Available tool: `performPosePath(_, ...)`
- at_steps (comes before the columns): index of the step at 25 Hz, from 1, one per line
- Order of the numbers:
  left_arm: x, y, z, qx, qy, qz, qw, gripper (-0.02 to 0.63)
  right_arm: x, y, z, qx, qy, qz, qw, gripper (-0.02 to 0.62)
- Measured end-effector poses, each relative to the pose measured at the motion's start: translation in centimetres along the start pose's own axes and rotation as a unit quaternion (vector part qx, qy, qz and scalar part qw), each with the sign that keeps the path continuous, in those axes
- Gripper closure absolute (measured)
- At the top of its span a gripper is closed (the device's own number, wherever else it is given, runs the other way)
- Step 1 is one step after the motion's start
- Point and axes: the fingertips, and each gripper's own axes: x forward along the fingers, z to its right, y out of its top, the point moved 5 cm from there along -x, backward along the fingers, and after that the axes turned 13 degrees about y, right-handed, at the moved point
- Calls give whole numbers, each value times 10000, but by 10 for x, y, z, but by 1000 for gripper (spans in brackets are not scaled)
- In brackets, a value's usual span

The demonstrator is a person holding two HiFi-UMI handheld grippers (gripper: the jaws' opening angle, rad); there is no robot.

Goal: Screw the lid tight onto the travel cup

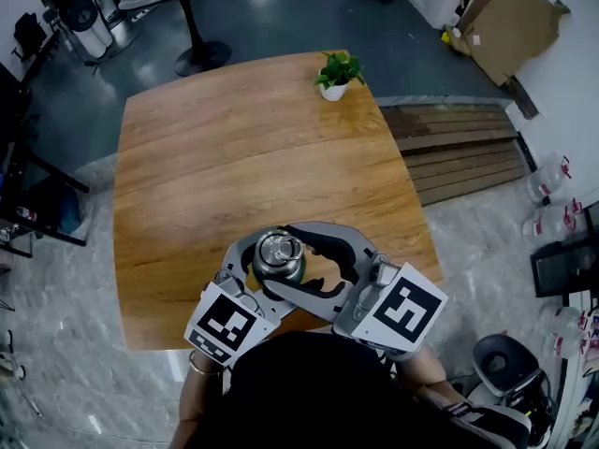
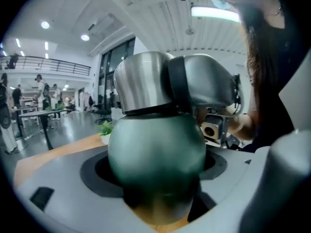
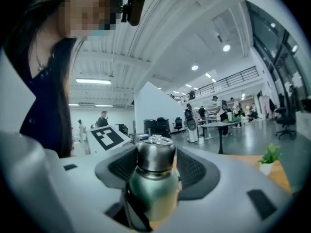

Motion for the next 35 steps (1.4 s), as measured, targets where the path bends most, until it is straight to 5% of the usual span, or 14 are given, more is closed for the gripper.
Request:
performPosePath(3, -1, -1, 7, 198, -389, 93, 9990, 192, -1, -1, -3, -39, 309, -102, 9995, 350)
performPosePath(6, 3, -5, 4, 292, -88, -72, 9995, 192, 0, -5, -1, -118, 152, -205, 9996, 351)
performPosePath(12, 10, -6, -4, -375, 567, -207, 9975, 192, 4, -5, 6, -161, -535, -146, 9983, 351)
performPosePath(16, 14, -13, -10, -404, 949, -405, 9938, 192, 6, -11, 10, -96, -805, -180, 9965, 353)
performPosePath(20, 6, -8, -4, -420, 229, -52, 9988, 192, 7, -5, 5, -3, -317, -36, 9995, 351)
performPosePath(24, -2, -9, 5, 3, -481, 25, 9988, 192, 7, -6, -2, -24, 279, -131, 9995, 350)
performPosePath(27, -1, -11, 3, 66, -282, -143, 9995, 192, 9, -8, -2, -78, 177, -208, 9996, 348)
performPosePath(35, 9, -11, 0, -622, 435, -342, 9965, 192, 12, -10, 6, -51, -669, -173, 9976, 350)
